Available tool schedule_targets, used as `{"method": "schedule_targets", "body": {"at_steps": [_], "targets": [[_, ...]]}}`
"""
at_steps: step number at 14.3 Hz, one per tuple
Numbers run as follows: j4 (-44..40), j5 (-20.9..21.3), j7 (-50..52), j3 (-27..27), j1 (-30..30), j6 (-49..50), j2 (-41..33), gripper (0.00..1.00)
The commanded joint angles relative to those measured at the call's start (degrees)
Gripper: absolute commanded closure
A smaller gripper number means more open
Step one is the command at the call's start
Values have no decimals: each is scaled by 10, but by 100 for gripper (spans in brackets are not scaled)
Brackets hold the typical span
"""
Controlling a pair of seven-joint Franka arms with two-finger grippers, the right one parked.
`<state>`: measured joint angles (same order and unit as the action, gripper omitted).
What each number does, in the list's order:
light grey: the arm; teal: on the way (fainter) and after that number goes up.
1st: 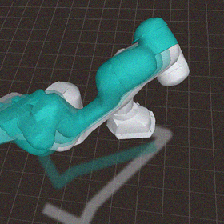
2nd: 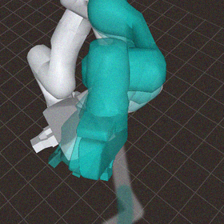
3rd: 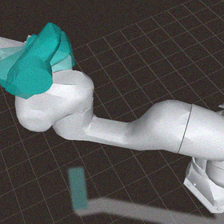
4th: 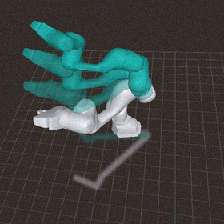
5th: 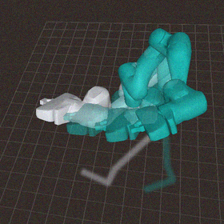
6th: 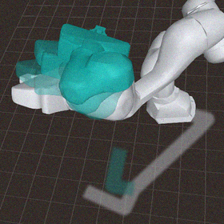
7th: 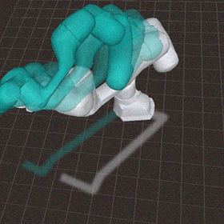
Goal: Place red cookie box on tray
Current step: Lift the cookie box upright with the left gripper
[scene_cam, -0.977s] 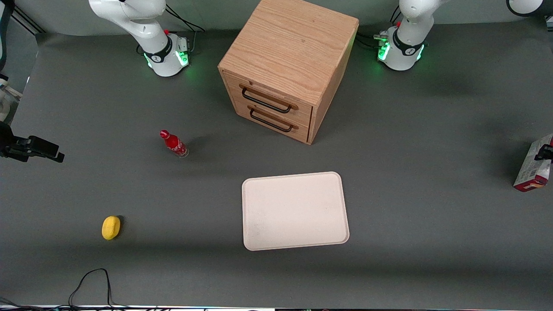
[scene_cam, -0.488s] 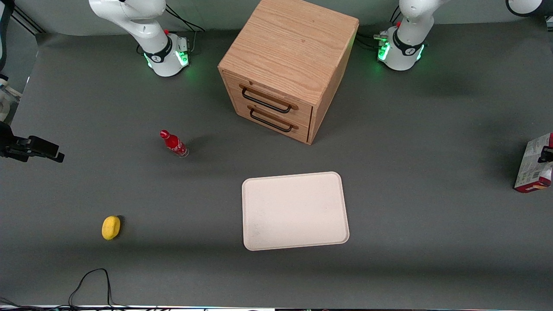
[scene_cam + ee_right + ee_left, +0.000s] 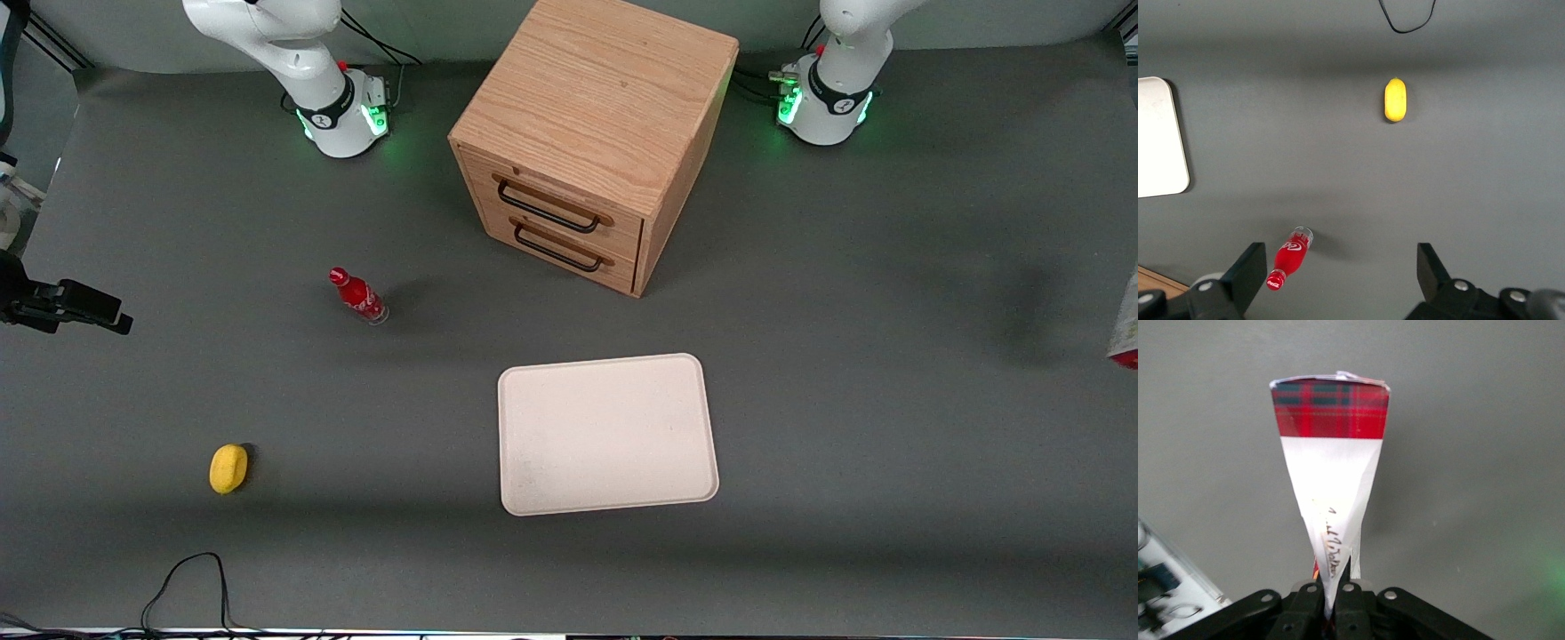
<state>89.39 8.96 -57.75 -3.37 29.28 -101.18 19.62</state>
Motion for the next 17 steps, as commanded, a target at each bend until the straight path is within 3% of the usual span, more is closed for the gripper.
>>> {"method": "schedule_targets", "body": {"at_steps": [1,4,8,13,17], "targets": [[14,22,10,-3,-27,68,-98,100],[3,23,60,3,-42,173,-163,100],[-1,18,153,34,-75,227,-183,100],[-4,11,370,184,-77,223,-161,100],[-61,-24,574,273,-112,217,-75,100]]}}
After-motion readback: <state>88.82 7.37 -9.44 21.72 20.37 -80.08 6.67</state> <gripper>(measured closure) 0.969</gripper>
